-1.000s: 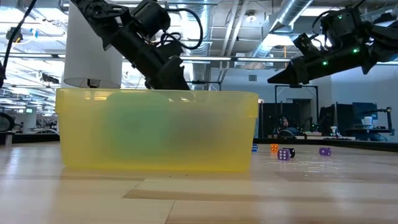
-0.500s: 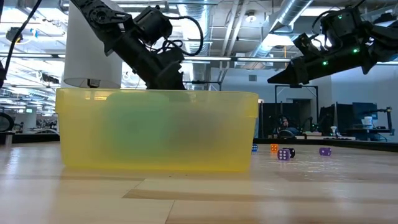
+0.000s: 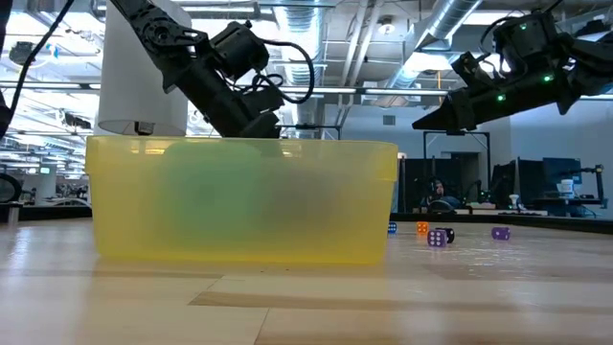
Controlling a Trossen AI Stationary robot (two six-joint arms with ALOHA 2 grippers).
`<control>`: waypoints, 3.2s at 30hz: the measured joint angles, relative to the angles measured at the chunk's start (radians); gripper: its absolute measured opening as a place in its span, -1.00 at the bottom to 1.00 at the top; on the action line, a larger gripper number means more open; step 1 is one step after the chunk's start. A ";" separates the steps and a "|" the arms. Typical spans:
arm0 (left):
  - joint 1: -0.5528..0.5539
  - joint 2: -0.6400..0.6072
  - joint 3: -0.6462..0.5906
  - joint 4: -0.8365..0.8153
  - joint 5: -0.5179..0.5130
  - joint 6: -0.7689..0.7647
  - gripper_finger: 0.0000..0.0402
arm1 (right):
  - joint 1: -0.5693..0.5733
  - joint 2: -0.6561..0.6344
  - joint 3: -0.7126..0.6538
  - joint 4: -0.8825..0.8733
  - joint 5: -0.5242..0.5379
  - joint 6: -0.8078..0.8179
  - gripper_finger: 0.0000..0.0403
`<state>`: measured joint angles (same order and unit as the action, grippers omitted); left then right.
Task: Pick & Place Dice
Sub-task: Put the pink die into the yellow bin
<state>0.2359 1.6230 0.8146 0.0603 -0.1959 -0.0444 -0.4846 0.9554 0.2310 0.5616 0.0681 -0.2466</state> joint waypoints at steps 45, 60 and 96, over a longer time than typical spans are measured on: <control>0.026 -0.050 -0.024 -0.022 0.081 0.007 0.99 | -0.015 0.000 0.000 -0.009 0.000 0.003 -0.97; 0.024 -0.050 -0.049 0.044 0.076 -0.008 0.99 | -0.015 0.000 0.000 -0.009 0.000 0.002 -0.97; 0.100 -0.049 -0.049 0.086 0.183 0.115 0.99 | -0.015 0.000 0.000 -0.009 0.000 0.002 -0.97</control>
<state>0.3358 1.5743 0.7654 0.1467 -0.0133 0.0706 -0.4999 0.9554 0.2310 0.5526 0.0681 -0.2447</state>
